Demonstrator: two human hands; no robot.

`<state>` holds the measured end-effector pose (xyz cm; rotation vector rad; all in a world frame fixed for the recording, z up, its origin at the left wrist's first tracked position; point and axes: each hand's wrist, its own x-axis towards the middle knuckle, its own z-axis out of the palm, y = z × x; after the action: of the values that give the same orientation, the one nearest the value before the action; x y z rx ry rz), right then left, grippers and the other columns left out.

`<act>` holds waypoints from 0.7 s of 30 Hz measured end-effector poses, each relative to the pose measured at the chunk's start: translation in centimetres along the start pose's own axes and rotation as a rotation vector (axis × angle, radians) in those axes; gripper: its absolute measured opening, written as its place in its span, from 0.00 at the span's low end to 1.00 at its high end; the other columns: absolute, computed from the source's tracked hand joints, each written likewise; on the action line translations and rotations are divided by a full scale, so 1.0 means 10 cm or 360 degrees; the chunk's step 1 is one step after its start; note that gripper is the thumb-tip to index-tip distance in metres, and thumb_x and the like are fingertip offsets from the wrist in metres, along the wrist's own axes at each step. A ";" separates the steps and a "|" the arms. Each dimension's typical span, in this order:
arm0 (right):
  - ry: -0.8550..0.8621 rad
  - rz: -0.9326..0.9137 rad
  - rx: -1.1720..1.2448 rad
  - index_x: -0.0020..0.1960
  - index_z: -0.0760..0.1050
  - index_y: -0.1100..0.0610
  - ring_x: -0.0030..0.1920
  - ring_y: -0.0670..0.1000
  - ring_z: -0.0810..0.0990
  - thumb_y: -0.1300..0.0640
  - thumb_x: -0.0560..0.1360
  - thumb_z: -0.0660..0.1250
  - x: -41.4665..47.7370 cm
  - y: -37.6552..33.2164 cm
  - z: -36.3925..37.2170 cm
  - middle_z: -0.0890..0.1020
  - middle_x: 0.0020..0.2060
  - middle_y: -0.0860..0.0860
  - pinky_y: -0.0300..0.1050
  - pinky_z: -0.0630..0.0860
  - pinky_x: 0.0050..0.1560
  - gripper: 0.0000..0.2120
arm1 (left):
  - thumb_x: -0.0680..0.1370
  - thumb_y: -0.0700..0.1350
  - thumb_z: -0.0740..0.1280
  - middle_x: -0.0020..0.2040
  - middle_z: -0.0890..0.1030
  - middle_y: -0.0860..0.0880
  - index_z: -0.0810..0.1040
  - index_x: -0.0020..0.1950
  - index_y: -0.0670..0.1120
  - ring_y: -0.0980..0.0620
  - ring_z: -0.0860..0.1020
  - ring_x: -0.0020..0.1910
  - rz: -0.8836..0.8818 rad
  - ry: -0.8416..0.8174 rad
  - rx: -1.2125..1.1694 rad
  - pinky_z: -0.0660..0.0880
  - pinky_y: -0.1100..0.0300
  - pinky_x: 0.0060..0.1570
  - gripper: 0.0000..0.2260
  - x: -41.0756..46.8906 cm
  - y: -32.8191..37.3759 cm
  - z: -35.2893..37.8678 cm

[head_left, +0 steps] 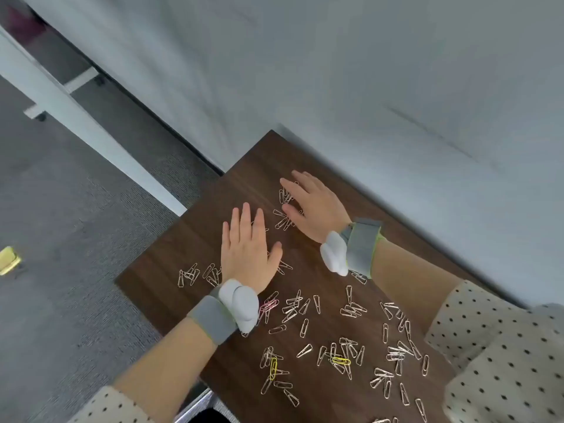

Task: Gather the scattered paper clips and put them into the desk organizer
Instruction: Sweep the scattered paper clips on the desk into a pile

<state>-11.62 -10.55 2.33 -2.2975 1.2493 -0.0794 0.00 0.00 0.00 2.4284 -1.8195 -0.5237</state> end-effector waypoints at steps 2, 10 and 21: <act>0.0027 -0.0125 -0.0224 0.72 0.55 0.48 0.75 0.54 0.50 0.48 0.77 0.55 0.22 0.00 0.15 0.56 0.75 0.52 0.52 0.49 0.74 0.24 | 0.76 0.55 0.55 0.76 0.50 0.41 0.50 0.74 0.44 0.44 0.48 0.76 -0.0003 0.0014 0.0013 0.45 0.48 0.73 0.30 0.09 -0.03 0.10; -0.0026 -0.0346 -0.0649 0.73 0.48 0.46 0.75 0.54 0.46 0.42 0.78 0.45 0.30 0.20 0.50 0.52 0.76 0.51 0.54 0.42 0.74 0.25 | 0.75 0.61 0.48 0.72 0.62 0.36 0.59 0.71 0.37 0.39 0.61 0.72 0.0201 0.0115 0.0321 0.58 0.43 0.70 0.34 0.11 -0.09 0.25; -0.0034 -0.0044 -0.0663 0.73 0.46 0.46 0.75 0.53 0.46 0.41 0.77 0.44 -1.21 0.61 0.52 0.51 0.76 0.49 0.55 0.42 0.74 0.26 | 0.74 0.64 0.47 0.70 0.66 0.37 0.64 0.69 0.38 0.40 0.63 0.71 0.0591 -0.0078 0.0438 0.62 0.41 0.67 0.36 -0.76 0.51 0.54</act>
<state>-21.68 -1.43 -2.68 -2.6567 1.3218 0.2158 -8.20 6.46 -2.02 2.1523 -2.4304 -0.3213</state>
